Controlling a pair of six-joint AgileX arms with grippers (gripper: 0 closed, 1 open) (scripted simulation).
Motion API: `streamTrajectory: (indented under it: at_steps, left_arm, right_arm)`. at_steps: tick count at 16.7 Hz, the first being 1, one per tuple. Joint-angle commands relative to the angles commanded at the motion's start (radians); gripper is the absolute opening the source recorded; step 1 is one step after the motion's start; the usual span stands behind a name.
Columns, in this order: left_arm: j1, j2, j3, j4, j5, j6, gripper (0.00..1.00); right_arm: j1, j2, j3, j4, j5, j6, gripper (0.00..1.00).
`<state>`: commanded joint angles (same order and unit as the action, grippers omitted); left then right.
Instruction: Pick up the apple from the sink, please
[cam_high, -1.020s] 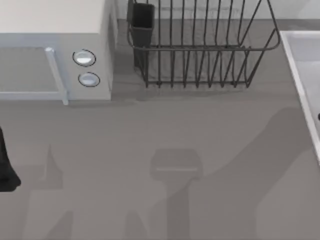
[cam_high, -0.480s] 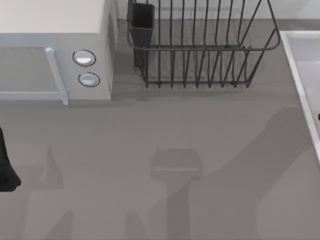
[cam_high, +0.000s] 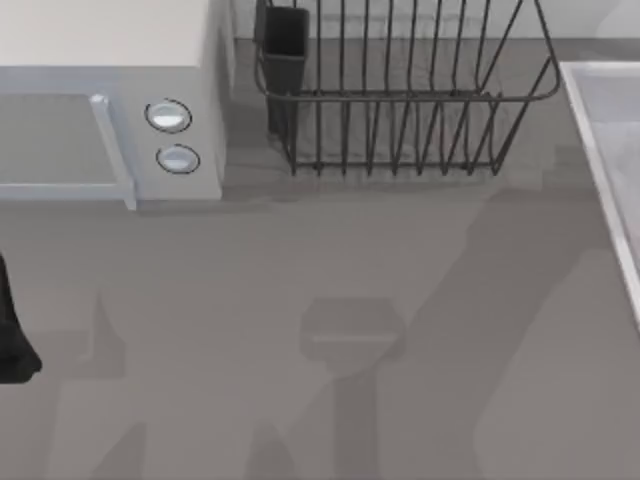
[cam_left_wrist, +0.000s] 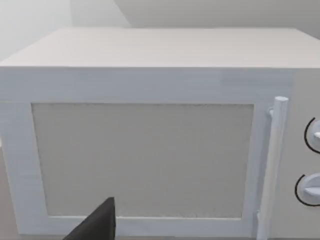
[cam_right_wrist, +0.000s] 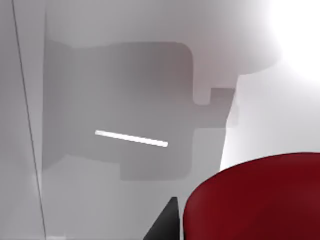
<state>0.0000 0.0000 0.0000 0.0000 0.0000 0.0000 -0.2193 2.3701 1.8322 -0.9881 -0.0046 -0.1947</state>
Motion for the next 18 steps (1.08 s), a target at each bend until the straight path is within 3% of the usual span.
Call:
streamTrajectory:
  at_steps: [8, 18]
  left_arm:
    - [0.0, 0.0, 0.0, 0.0, 0.0, 0.0, 1.0]
    - [0.0, 0.0, 0.0, 0.0, 0.0, 0.0, 1.0]
  right_arm:
    - [-0.002, -0.112, 0.416, -0.545, -0.001, -0.003, 0.0]
    - [0.034, -0.146, 0.444, -0.59, -0.001, 0.033, 0.0]
